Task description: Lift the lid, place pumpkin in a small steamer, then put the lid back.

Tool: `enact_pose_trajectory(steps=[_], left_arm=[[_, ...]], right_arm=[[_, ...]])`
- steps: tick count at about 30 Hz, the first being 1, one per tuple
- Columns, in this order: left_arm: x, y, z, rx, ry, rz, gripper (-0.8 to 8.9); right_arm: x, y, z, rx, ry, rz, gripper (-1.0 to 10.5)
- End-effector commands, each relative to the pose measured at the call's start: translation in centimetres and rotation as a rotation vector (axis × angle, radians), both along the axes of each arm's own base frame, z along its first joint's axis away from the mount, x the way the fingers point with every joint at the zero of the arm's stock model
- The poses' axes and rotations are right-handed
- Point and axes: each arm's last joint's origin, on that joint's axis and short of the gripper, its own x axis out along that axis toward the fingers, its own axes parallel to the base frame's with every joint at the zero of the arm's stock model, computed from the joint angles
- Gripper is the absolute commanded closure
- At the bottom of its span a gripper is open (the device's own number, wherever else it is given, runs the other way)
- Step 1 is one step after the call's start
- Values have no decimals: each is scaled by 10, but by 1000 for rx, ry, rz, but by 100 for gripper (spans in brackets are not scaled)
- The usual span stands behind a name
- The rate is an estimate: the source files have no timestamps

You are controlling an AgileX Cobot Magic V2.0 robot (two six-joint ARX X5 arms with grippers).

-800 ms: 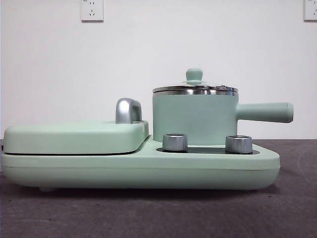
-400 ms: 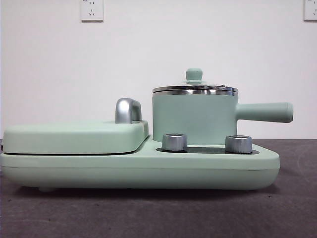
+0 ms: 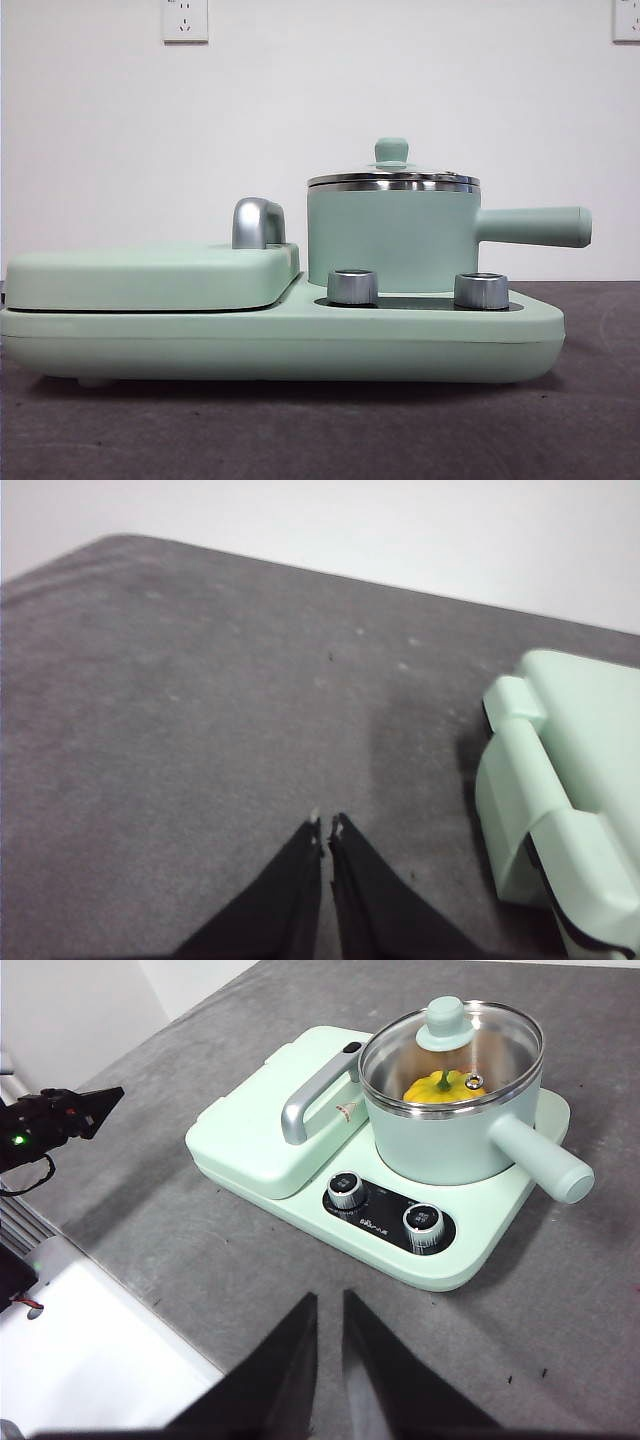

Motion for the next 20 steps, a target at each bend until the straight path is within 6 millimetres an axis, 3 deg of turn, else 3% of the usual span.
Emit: enact_pose_trajectory(steps=[1, 20], left_arm=[[1, 0, -7, 17, 10, 3, 794], [1, 0, -7, 18, 13, 3, 794]], right_arm=[[0, 0, 3, 13, -6, 3, 910], [0, 0, 3, 14, -7, 3, 910]])
